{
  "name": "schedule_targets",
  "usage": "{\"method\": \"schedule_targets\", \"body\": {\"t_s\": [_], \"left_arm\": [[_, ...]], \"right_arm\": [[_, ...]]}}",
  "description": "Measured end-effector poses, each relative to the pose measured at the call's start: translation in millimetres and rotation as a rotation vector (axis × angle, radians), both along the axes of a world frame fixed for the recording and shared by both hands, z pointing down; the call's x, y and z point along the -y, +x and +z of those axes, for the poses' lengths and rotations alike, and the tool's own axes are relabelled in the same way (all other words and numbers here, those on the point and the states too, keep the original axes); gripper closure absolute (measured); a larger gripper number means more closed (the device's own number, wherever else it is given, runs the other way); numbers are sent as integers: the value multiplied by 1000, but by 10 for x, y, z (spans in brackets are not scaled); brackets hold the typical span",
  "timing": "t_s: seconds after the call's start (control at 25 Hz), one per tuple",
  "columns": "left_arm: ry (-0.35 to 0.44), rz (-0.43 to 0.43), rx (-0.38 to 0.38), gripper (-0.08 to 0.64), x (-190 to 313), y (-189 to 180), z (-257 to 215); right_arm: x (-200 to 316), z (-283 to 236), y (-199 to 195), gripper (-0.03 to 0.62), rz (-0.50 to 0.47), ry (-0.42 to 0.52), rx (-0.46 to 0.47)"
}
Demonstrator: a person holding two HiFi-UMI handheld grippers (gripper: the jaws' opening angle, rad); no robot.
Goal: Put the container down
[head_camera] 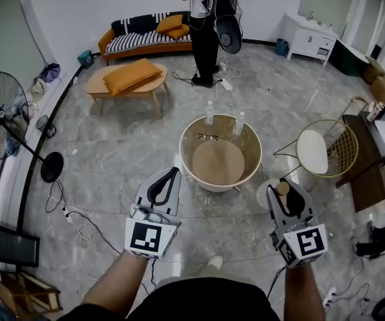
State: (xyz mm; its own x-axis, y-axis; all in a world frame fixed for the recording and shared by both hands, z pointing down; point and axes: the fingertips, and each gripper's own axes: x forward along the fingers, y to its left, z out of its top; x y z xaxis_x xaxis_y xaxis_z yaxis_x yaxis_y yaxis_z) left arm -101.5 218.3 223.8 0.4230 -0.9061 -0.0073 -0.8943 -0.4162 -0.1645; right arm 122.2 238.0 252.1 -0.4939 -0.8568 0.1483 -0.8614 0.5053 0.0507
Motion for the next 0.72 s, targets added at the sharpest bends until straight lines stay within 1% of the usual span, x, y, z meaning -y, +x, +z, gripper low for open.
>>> {"method": "schedule_targets", "body": {"t_s": [0.16, 0.28, 0.44, 0.64, 0.72], "left_arm": [[8, -18, 8, 545, 110, 175, -74], [11, -35, 15, 545, 181, 271, -93], [11, -38, 30, 545, 212, 392, -42], [-15, -63, 69, 545, 254, 398, -20], [-10, -56, 62, 545, 277, 434, -26]], "right_arm": [[157, -149, 137, 440, -6, 4, 8], [241, -77, 247, 440, -43, 6, 10], [331, -104, 355, 440, -39, 10, 22], [348, 23, 448, 440, -61, -5, 32], [367, 16, 466, 440, -54, -6, 33]]}}
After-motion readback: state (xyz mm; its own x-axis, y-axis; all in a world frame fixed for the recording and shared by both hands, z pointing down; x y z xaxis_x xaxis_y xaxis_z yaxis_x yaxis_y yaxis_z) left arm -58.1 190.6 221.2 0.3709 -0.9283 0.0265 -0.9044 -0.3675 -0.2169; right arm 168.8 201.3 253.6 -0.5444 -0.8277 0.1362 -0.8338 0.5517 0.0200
